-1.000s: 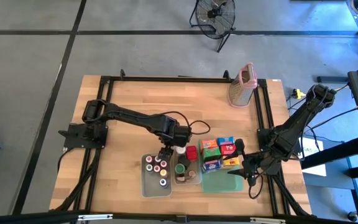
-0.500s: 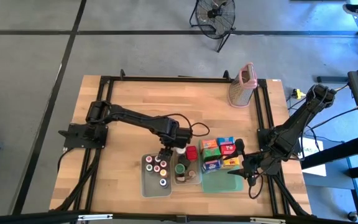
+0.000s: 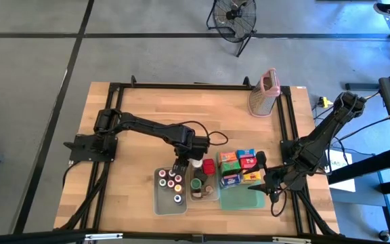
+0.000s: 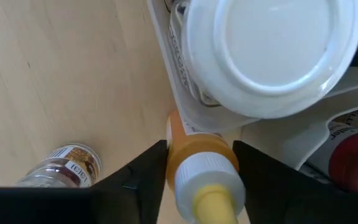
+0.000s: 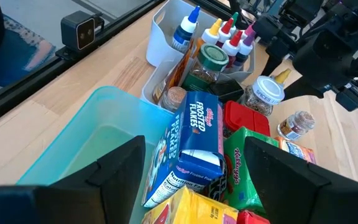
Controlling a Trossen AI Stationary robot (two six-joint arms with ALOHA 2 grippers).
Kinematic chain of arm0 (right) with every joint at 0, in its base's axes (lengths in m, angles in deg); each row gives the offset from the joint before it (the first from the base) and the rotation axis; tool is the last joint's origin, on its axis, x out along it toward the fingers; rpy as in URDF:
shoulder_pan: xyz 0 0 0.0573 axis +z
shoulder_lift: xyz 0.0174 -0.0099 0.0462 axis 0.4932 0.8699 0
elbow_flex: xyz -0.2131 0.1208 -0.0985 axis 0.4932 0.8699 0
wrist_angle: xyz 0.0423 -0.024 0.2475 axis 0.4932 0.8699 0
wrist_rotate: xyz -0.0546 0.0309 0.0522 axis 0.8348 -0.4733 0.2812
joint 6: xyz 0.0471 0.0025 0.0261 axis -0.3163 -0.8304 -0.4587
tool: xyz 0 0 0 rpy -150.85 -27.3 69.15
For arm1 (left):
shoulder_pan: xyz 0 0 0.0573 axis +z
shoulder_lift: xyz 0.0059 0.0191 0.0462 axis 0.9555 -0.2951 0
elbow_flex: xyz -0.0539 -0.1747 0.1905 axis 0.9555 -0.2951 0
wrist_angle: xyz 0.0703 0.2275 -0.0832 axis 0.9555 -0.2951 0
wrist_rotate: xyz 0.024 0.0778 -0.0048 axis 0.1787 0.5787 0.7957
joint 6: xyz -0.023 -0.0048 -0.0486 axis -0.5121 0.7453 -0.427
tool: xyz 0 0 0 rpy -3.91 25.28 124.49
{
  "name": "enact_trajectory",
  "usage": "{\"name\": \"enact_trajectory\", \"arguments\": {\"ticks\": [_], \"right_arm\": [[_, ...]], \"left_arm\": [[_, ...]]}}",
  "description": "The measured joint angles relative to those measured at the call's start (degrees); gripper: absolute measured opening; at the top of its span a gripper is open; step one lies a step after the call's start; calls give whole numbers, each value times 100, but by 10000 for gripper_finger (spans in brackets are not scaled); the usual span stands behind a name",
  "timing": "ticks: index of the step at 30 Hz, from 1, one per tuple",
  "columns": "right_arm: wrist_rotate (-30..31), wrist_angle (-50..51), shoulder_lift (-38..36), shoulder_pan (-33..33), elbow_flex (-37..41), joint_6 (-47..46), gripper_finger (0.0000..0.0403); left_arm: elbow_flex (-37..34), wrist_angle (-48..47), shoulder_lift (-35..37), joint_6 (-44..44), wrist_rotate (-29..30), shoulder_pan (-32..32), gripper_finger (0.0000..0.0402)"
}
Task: Pick & Place Kitchen Items
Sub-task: Put the yellow food coloring bottle into the gray bin
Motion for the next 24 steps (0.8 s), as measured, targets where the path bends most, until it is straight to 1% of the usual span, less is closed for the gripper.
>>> {"name": "enact_trajectory", "arguments": {"ticks": [3,4,9,14,20,24], "right_arm": [[0,2,0,0,0,-1,275],[0,1,0,-1,0,-1,275],[0,2,0,1,0,-1,275],[0,3,1,0,0,-1,275],[0,3,1,0,0,1,275],[2,3,0,-1,0,4,275]], "left_arm": [[0,-11,2,-2,0,0,150],[2,-13,2,-2,2,0,147],[2,-68,2,-7,-1,-1,148],[17,-107,-28,-52,-39,-5,158],[17,-151,-22,-39,-48,26,150],[81,-484,-28,-24,-153,48,157]]}}
